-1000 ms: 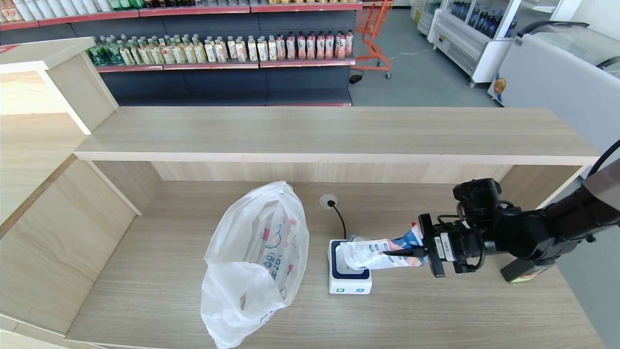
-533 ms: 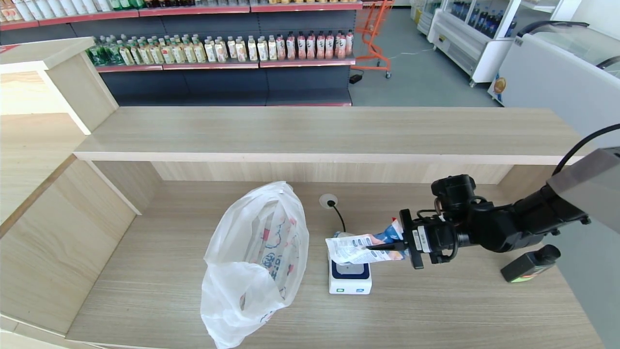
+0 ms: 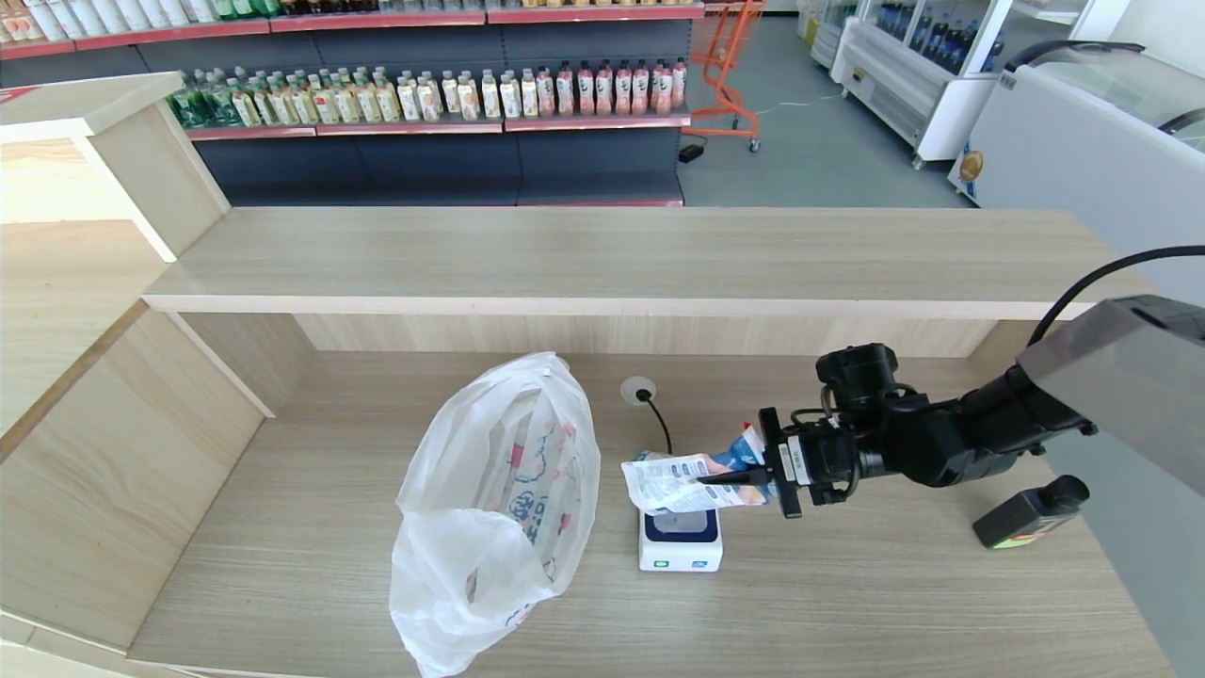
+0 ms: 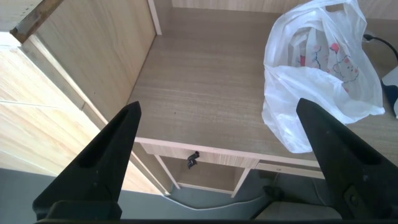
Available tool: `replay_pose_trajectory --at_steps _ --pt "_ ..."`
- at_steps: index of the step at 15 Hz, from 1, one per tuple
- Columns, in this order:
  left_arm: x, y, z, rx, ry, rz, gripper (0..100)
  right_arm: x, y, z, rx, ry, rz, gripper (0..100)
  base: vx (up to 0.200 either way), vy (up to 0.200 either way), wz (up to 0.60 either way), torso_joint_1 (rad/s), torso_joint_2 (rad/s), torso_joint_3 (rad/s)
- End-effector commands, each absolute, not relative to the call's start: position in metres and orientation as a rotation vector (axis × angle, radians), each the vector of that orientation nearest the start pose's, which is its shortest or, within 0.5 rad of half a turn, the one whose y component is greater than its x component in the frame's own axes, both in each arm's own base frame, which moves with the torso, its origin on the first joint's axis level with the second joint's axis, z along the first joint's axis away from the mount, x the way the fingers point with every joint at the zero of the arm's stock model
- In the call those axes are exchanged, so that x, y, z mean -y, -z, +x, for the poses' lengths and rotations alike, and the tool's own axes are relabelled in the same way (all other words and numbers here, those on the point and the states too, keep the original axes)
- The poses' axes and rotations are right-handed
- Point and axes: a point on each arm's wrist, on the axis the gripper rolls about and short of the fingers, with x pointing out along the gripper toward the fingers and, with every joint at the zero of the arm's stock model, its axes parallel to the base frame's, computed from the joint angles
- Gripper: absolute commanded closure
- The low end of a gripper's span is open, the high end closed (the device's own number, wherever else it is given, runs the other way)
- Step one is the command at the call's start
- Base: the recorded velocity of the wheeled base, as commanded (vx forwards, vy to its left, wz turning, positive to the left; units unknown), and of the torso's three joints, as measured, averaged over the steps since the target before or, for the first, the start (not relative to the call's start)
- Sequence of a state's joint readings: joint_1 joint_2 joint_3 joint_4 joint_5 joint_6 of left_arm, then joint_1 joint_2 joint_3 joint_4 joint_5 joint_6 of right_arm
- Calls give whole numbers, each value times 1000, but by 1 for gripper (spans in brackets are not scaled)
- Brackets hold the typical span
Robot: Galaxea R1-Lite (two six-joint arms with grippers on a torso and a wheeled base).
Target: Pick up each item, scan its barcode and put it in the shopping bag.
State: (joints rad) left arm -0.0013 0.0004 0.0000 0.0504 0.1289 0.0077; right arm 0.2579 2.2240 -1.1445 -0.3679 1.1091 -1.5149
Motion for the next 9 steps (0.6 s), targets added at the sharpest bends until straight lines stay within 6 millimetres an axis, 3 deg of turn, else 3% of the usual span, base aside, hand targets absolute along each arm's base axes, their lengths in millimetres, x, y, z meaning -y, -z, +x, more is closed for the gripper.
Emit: replay_pose_trajectory --at_steps 1,4,6,7,9 --pt "-3 -70 -23 -53 -129 11 0 -112 -83 377 403 -1451 -895 100 0 0 0 0 0 0" --pt "-3 -70 -23 -53 -129 11 0 -75 -161 336 249 -1339 -673 100 0 0 0 0 0 0" --pt "-3 -70 -23 -51 -129 11 0 -65 -209 283 77 -1293 -386 100 0 0 0 0 0 0" --pt "-3 -70 -23 -53 -129 11 0 -65 -228 256 -24 -1230 -240 100 0 0 0 0 0 0" --pt "-3 -70 -23 -53 -129 11 0 -84 -248 207 -225 -1093 94 100 0 0 0 0 0 0"
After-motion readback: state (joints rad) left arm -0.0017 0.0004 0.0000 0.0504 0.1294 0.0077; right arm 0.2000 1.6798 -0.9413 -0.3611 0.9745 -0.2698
